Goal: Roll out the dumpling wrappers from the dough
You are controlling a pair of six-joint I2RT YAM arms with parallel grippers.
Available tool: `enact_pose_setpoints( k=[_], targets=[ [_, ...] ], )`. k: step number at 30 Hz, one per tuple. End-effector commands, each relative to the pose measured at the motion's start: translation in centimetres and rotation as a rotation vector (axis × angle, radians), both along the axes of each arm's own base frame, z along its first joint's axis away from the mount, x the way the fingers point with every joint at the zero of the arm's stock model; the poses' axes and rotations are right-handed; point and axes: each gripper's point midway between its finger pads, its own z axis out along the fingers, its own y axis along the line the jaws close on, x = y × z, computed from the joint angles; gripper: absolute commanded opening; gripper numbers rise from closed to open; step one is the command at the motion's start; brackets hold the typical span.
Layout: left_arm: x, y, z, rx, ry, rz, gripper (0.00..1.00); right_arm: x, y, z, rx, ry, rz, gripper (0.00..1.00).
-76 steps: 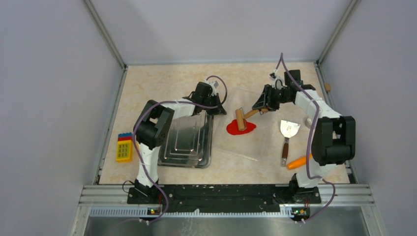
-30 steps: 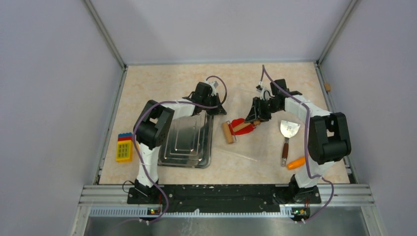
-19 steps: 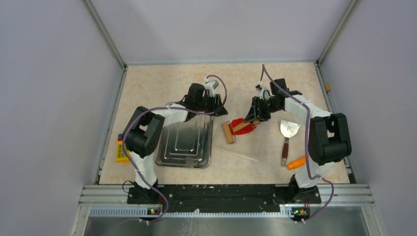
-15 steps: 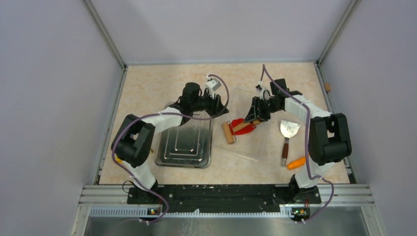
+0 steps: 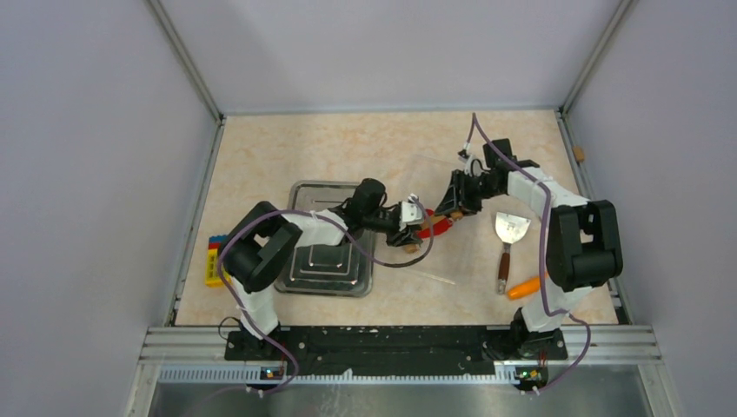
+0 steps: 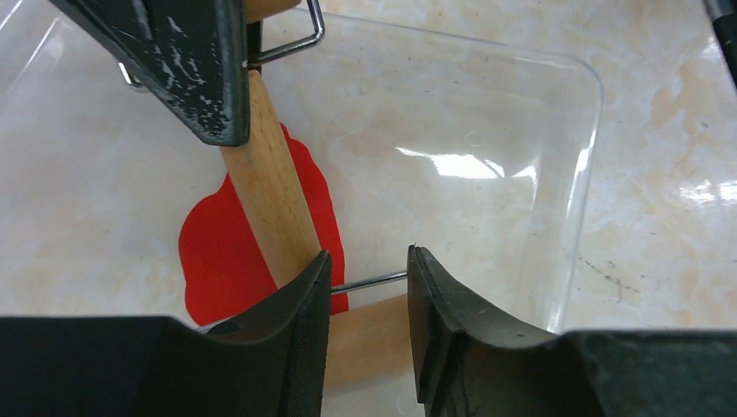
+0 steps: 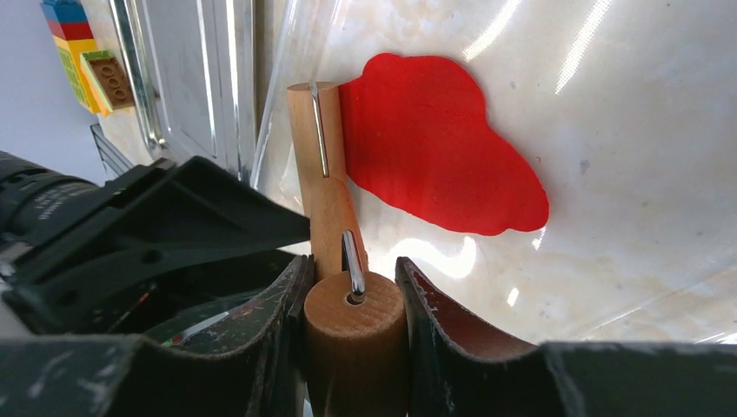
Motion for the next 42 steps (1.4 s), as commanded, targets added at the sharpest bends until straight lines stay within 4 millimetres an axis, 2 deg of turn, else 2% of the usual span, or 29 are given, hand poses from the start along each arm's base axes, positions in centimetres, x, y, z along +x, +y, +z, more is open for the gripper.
enact_pose_setpoints(
  k=[1,4,8,12,14,19,22,25,28,35,39,42],
  targets=[
    [1.7,-2.9,1.6,-0.051,-0.158,-0.017,0.39,-0.2,-2.3,-1.2,-0.101,0.000,-0.048,0.00],
    [2.2,-3.8,1.8,-0.062,-0.153,0.011,0.35,-0.3,-2.5,-1.0,-0.102,-0.003,-0.053,0.00],
    [2.2,-3.8,2.9,-0.088,-0.159,0.014,0.30,-0.7,-3.0,-1.0,-0.106,0.001,-0.064,0.00],
    [1.3,-3.2,5.1,-0.125,-0.198,-0.012,0.38,-1.0,-3.5,-1.2,-0.111,0.008,-0.074,0.00],
    [1.3,-3.1,5.3,-0.124,-0.216,-0.017,0.42,-1.0,-3.7,-1.3,-0.110,0.007,-0.079,0.00],
    [3.1,-3.8,3.3,-0.046,-0.232,0.003,0.43,-0.8,-3.6,-1.4,-0.103,0.001,-0.087,0.00],
    [3.4,-4.3,1.9,-0.002,-0.216,-0.032,0.42,-0.9,-3.6,-1.4,-0.106,0.002,-0.085,0.00],
    [3.2,-5.1,0.8,0.030,-0.218,-0.071,0.37,-0.9,-3.8,-1.4,-0.106,0.002,-0.088,0.00],
    [2.9,-6.0,0.2,0.043,-0.236,-0.106,0.25,-0.9,-4.2,-1.3,-0.110,0.003,-0.098,0.00],
    [2.2,-8.1,0.2,0.037,-0.240,-0.174,0.01,-1.2,-5.3,-1.0,-0.120,0.018,-0.118,0.00],
    [2.1,-8.8,0.6,0.022,-0.242,-0.192,0.00,-1.2,-5.6,-0.5,-0.109,0.014,-0.127,0.00],
    [2.1,-8.9,1.2,0.017,-0.251,-0.190,0.00,-0.5,-4.6,1.3,-0.035,-0.026,-0.107,0.00]
  ],
)
